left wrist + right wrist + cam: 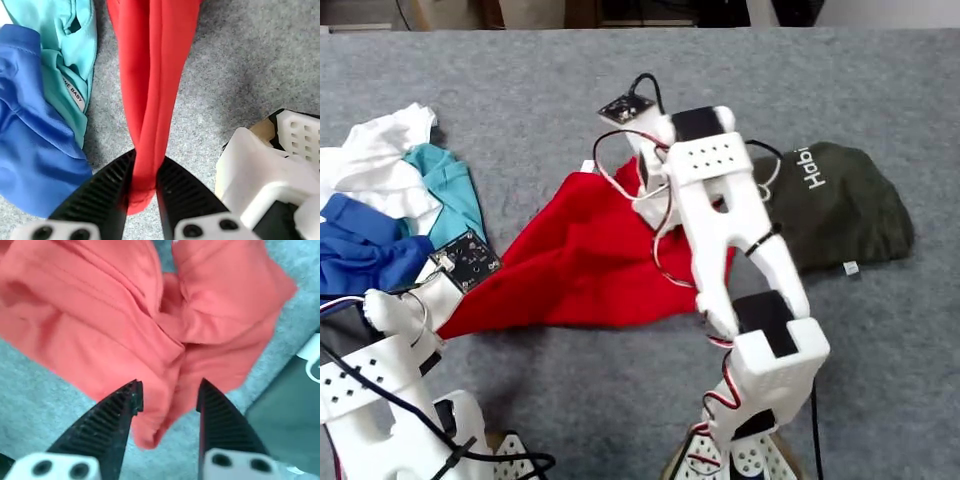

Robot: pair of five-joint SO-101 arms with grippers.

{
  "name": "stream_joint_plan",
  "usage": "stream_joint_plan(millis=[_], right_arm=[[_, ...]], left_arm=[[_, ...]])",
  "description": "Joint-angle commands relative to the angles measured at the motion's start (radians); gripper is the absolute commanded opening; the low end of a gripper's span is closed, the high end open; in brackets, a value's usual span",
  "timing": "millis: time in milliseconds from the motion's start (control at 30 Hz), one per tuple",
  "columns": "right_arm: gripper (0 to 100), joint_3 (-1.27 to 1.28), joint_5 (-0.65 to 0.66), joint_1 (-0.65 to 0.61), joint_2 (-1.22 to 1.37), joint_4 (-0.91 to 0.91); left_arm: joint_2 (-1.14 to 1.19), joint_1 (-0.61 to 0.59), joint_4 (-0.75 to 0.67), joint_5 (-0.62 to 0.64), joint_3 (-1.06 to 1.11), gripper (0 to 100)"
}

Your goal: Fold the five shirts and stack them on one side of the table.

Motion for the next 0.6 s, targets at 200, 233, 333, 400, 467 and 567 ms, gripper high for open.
stream_joint_plan(millis=[200,233,333,400,467,567], right_arm=[[16.8,-0.007,-0.061,-0.019,0.119,-0.068],[16.8,-0.007,-0.061,-0.019,0.127,-0.077],[16.8,-0.007,-0.061,-0.016,0.143,-0.101],[16.8,-0.007,-0.061,-0.019,0.145,-0.107],[16.7,-0.016,-0.061,-0.019,0.151,-0.11],[16.7,-0.044,-0.061,-0.019,0.166,-0.112]], left_arm=[[-0.008,0.006,0.011,0.009,-0.006,2],[-0.008,0.006,0.011,0.009,-0.006,2],[-0.008,0.006,0.011,0.009,-0.006,2],[-0.008,0.006,0.011,0.009,-0.006,2],[-0.008,0.006,0.011,0.009,-0.006,2],[-0.008,0.006,0.011,0.009,-0.006,2]])
